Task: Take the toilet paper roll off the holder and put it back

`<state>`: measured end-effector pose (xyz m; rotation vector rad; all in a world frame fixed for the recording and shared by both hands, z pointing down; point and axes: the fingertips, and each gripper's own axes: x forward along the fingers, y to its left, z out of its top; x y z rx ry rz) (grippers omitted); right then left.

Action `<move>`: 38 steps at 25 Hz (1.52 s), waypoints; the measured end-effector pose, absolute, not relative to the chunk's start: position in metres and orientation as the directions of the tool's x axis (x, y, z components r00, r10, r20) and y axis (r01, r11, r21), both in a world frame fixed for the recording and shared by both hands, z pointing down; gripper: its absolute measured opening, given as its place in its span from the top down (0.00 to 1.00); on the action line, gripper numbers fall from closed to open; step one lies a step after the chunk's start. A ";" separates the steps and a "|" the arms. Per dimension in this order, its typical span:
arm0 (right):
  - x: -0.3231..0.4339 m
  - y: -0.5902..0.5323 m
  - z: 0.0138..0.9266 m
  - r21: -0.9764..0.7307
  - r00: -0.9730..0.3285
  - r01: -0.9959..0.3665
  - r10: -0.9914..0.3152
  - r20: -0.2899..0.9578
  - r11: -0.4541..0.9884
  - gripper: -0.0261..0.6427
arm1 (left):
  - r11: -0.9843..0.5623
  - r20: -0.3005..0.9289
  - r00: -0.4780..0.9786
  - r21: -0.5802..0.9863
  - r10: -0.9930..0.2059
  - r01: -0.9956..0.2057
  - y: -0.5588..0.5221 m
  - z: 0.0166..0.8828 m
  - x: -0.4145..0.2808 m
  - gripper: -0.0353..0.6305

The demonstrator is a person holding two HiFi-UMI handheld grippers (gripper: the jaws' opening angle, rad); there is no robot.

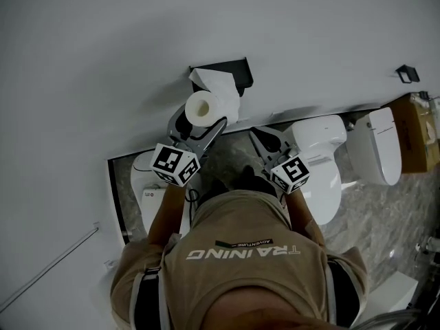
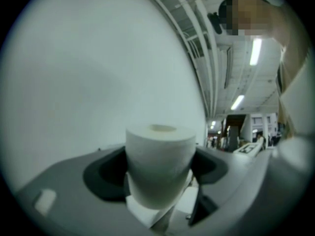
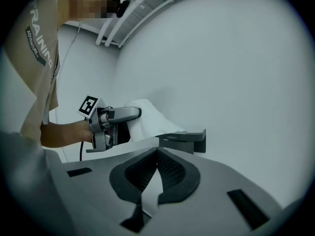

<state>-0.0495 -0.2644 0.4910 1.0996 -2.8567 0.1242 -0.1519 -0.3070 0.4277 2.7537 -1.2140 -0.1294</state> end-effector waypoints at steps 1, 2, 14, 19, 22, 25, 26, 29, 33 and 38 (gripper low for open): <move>-0.048 -0.259 0.492 -0.055 -0.734 -0.678 -0.671 0.105 0.733 0.94 | -0.679 -0.032 0.683 0.158 -0.730 -0.717 -0.302 0.426 -0.148 0.36; -0.045 -0.255 0.492 -0.057 -0.729 -0.683 -0.676 0.107 0.728 0.94 | -0.687 -0.035 0.691 0.160 -0.722 -0.709 -0.297 0.425 -0.144 0.36; -0.022 -0.201 0.478 -0.056 -0.780 -0.625 -0.621 0.070 0.779 0.94 | -0.657 -0.060 0.656 0.141 -0.752 -0.741 -0.224 0.404 -0.115 0.36; 0.001 -0.171 0.487 -0.102 -0.793 -0.609 -0.605 0.065 0.787 0.94 | -0.617 -0.071 0.614 0.136 -0.786 -0.775 -0.188 0.392 -0.103 0.36; 0.007 -0.159 0.497 -0.123 -0.802 -0.598 -0.594 0.068 0.792 0.94 | -0.596 -0.063 0.594 0.139 -0.802 -0.791 -0.172 0.390 -0.105 0.36; 0.009 -0.157 0.502 -0.131 -0.803 -0.595 -0.592 0.068 0.793 0.94 | -0.578 -0.051 0.578 0.146 -0.815 -0.803 -0.164 0.393 -0.111 0.36; 0.009 -0.157 0.503 -0.132 -0.802 -0.596 -0.593 0.066 0.792 0.94 | -0.574 -0.046 0.574 0.148 -0.817 -0.805 -0.162 0.395 -0.113 0.36; 0.008 -0.152 0.501 -0.129 -0.797 -0.603 -0.601 0.062 0.787 0.94 | -0.566 -0.045 0.567 0.156 -0.822 -0.809 -0.158 0.398 -0.118 0.36; 0.007 -0.149 0.497 -0.125 -0.779 -0.626 -0.623 0.068 0.769 0.94 | -0.573 -0.054 0.572 0.148 -0.819 -0.806 -0.157 0.395 -0.122 0.36; -0.003 -0.149 0.491 -0.105 -0.775 -0.631 -0.630 0.053 0.768 0.94 | -0.558 -0.073 0.554 0.074 -0.830 -0.827 -0.173 0.387 -0.132 0.36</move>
